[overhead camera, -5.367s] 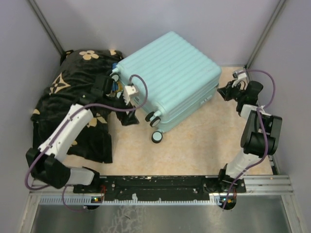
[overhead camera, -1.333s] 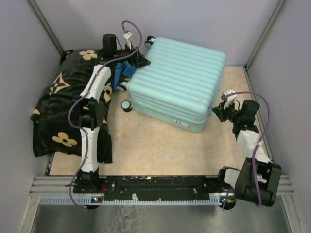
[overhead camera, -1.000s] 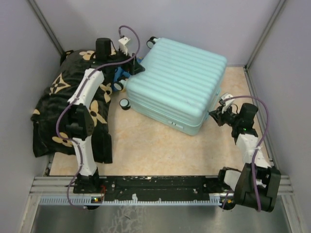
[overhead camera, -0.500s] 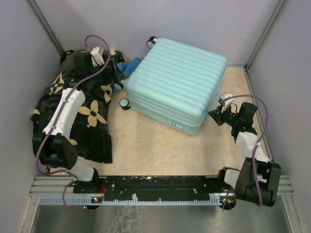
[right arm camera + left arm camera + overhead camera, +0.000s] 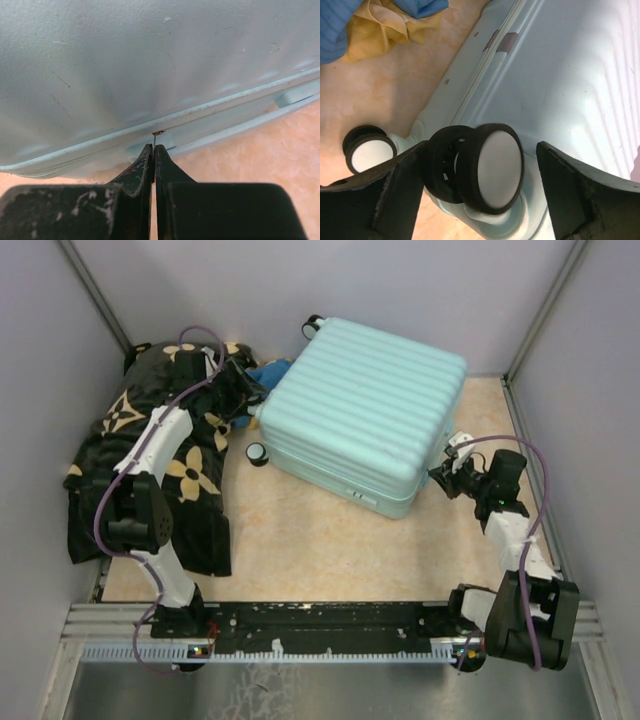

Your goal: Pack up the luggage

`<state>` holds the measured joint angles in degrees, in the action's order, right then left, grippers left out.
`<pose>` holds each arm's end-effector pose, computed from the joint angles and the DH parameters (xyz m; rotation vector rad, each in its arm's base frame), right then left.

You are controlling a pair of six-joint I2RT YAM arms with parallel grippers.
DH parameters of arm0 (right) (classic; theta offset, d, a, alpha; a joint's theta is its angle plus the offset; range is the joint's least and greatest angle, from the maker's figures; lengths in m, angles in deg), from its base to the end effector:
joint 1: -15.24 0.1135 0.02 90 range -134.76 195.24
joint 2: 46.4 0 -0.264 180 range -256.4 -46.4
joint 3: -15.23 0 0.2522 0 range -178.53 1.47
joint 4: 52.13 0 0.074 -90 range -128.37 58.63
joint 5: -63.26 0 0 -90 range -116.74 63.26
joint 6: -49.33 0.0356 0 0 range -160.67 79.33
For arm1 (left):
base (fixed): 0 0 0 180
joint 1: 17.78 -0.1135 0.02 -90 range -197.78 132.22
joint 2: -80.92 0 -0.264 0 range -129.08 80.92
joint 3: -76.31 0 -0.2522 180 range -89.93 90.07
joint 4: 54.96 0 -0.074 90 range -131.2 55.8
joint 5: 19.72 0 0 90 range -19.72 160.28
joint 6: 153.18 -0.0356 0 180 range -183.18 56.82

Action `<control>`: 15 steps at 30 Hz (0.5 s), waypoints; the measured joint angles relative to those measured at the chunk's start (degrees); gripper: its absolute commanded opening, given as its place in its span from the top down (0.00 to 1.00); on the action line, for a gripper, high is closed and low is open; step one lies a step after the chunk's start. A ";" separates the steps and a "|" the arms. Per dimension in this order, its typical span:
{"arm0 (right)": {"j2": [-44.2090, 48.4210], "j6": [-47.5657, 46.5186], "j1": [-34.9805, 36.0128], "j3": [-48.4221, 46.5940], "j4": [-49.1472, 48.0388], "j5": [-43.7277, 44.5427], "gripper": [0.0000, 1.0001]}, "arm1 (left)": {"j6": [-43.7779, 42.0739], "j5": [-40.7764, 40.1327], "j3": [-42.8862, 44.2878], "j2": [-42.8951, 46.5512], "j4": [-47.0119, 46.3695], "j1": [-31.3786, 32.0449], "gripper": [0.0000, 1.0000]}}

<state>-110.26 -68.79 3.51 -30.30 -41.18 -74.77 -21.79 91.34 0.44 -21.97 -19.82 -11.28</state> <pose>0.2290 -0.0205 0.2233 -0.7467 1.7744 0.4084 0.4159 -0.0603 0.3165 -0.4599 2.2034 -0.8649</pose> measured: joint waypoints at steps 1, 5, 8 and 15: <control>0.00 -0.22 0.07 -0.17 0.44 0.15 1.00 | 0.76 0.24 0.15 -0.46 -0.44 0.02 0.17; 0.04 -0.28 0.11 -0.24 0.72 0.37 1.00 | 3.02 1.03 0.13 -0.63 -0.87 0.11 0.28; 0.07 -0.24 0.11 -0.24 0.72 0.42 1.00 | 3.85 1.51 -0.22 -0.61 -1.38 0.09 0.37; 0.42 0.37 0.44 -0.24 0.76 1.53 1.00 | 2.38 2.89 -2.47 0.13 -4.02 -0.92 0.82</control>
<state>-109.84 -68.42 3.95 -30.54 -40.41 -73.24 -19.41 94.23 -2.03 -21.84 -23.84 -12.20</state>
